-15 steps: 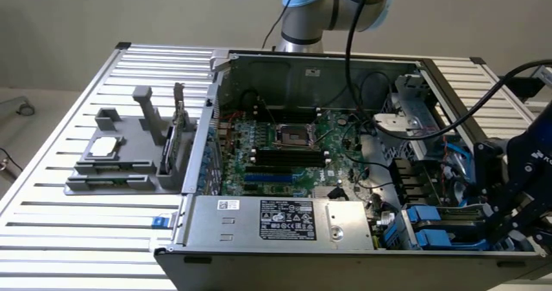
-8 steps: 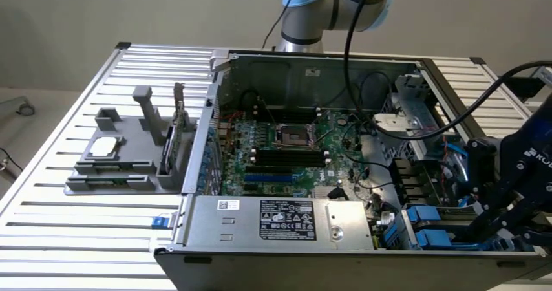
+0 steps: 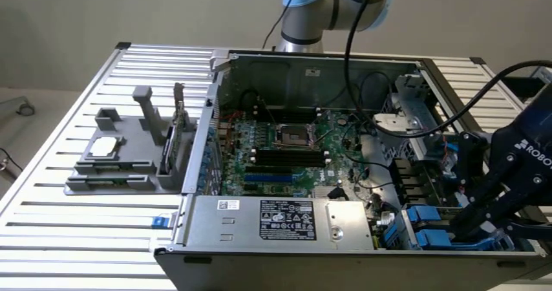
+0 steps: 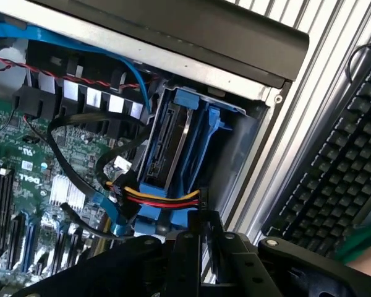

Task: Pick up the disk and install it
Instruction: 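Insert the first disk wire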

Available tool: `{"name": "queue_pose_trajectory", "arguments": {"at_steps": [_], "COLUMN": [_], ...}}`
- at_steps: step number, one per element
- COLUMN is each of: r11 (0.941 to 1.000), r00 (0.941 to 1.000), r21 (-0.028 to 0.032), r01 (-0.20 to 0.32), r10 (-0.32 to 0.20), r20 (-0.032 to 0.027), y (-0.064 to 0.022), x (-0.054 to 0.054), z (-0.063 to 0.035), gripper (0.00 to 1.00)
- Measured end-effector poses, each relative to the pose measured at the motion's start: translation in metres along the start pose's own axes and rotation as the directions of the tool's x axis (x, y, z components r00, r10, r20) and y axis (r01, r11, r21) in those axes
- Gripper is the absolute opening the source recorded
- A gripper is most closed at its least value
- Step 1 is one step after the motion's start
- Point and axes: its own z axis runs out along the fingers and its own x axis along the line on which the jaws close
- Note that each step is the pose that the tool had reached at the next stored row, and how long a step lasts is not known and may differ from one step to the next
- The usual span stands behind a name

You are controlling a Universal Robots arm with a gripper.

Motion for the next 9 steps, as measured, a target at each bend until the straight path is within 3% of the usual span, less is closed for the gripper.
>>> {"name": "queue_pose_trajectory", "arguments": {"at_steps": [1, 3, 9], "r11": [1.0000, 0.9999, 0.9997], "r00": [1.0000, 1.0000, 0.9998], "r21": [0.0060, 0.0104, 0.0162], "r01": [0.001, 0.000, -0.017], "r10": [-0.001, 0.000, 0.017], "r20": [-0.0015, -0.0032, -0.0105], "y": [0.0008, 0.0022, 0.0059], "x": [0.0025, 0.0069, 0.0109], "z": [-0.0004, -0.0004, 0.0032], "gripper": [0.16, 0.16, 0.16]}}
